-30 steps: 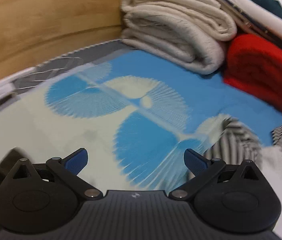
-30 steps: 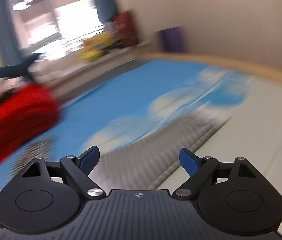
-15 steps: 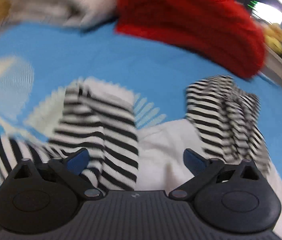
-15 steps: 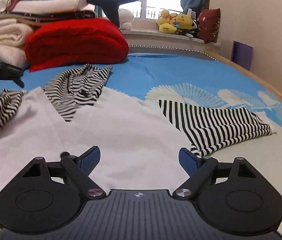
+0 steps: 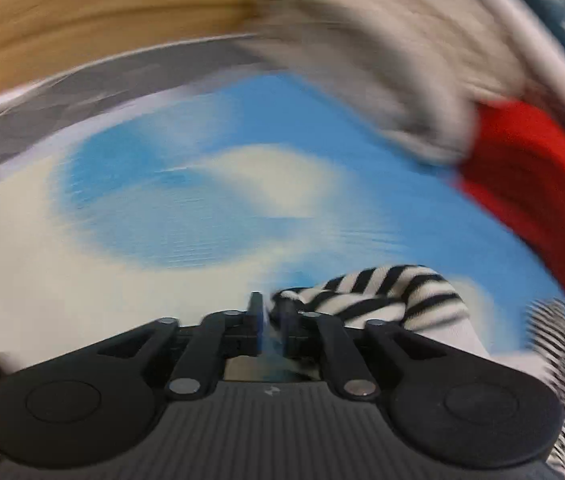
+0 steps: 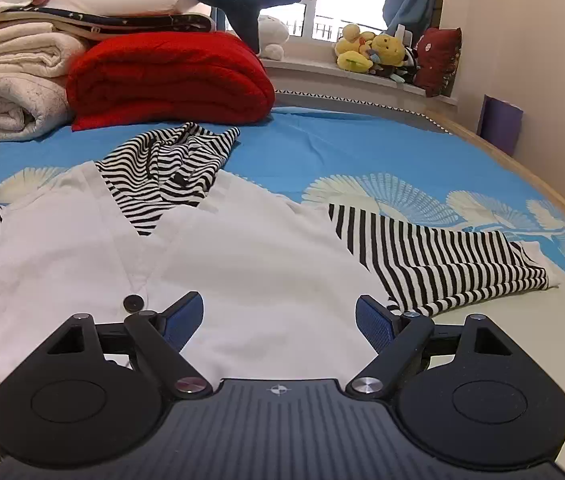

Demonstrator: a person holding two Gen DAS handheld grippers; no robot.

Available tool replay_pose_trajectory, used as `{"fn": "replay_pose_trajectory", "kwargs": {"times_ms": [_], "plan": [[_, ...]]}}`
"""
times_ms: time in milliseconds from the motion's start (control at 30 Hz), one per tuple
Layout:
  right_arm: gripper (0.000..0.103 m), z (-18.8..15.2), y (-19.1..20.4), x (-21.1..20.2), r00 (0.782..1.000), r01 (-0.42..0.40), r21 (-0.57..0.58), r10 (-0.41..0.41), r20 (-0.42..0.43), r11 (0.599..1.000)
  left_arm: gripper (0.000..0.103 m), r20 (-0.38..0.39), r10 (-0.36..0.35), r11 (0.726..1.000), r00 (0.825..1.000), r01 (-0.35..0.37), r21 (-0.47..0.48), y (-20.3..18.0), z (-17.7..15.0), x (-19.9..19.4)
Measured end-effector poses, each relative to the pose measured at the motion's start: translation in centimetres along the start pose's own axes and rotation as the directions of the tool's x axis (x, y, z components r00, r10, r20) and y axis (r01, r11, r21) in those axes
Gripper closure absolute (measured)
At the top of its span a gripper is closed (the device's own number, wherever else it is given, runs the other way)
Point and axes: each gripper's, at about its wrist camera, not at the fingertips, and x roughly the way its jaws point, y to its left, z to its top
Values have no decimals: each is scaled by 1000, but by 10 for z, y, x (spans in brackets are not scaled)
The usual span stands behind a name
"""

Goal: Fold small clothes

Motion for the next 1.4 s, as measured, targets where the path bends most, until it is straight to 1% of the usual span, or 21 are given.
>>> {"fn": "replay_pose_trajectory", "kwargs": {"times_ms": [33, 100, 167, 267, 367, 433, 500, 600, 633, 700, 733, 833, 900, 1000, 1100, 1133, 1167, 1200, 1267, 1333, 1400], "plan": [[19, -1, 2, 1, 1000, 2, -5, -2, -1, 1000, 72, -33, -1, 997, 999, -1, -77, 36, 0, 2], [19, -4, 9, 3, 1000, 8, -27, -8, -8, 1000, 35, -82, -54, 981, 995, 38, -189, 83, -6, 5], [19, -8, 15, 5, 1000, 8, -54, -9, -15, 999, 19, -67, -49, 983, 997, 36, -182, 94, -14, 2], [19, -13, 20, 8, 999, -2, -83, -1, -35, 997, 7, -29, -10, 987, 1000, 5, -162, 82, -15, -3], [19, -16, 23, 13, 998, -16, -94, 11, -60, 995, 7, -63, -9, 971, 998, -6, -239, 79, -5, 5], [19, -17, 24, 16, 997, -23, -94, 16, -74, 995, 7, -94, -55, 922, 994, 15, -386, 94, 0, 11], [19, -17, 24, 18, 996, -25, -93, 17, -83, 995, 6, -92, -81, 848, 993, 20, -530, 115, 2, 9], [19, -16, 22, 17, 996, -29, -84, 21, -89, 996, 6, -85, -114, 679, 990, 15, -734, 150, -5, 3], [19, -16, 21, 17, 996, -34, -78, 27, -90, 996, 6, -86, -96, 683, 992, 2, -731, 152, -4, 0], [19, -15, 21, 15, 995, -47, -72, 40, -92, 996, 6, -90, -56, 778, 994, -13, -628, 139, 5, -9], [19, -15, 22, 14, 995, -50, -73, 44, -92, 996, 6, -87, -63, 815, 994, 1, -580, 128, 9, -12], [19, -16, 26, 14, 995, -54, -89, 46, -94, 995, 0, -78, -167, 876, 983, 112, -470, 85, 16, -13], [19, -18, 29, 16, 994, -53, -102, 43, -99, 993, 0, -78, -207, 924, 975, 169, -343, 42, 21, -8], [19, -21, 31, 19, 993, -52, -113, 39, -111, 992, 0, -119, -192, 973, 974, 173, -156, -23, 18, 15], [19, -22, 31, 23, 991, -54, -119, 39, -126, 991, 1, -183, -85, 994, 979, 70, -86, -57, 6, 50], [19, -23, 32, 24, 991, -54, -121, 38, -131, 991, 8, -192, -61, 995, 979, 45, -88, -59, 5, 60], [19, -23, 32, 25, 990, -55, -124, 38, -136, 991, 49, -188, -36, 993, 981, 14, -117, -55, 3, 66], [19, -23, 32, 26, 989, -54, -126, 37, -140, 990, 97, -191, -43, 983, 981, 7, -186, -44, 2, 67], [19, -22, 32, 26, 989, -57, -128, 39, -139, 990, 95, -132, -166, 948, 977, 121, -293, -17, 6, 50], [19, -21, 32, 24, 990, -59, -129, 41, -132, 990, 95, -24, -182, 959, 983, 172, -227, 4, 17, 7], [19, -20, 31, 22, 991, -54, -124, 38, -127, 991, 95, 36, -230, 948, 973, 232, -217, 38, 24, -31]]}}
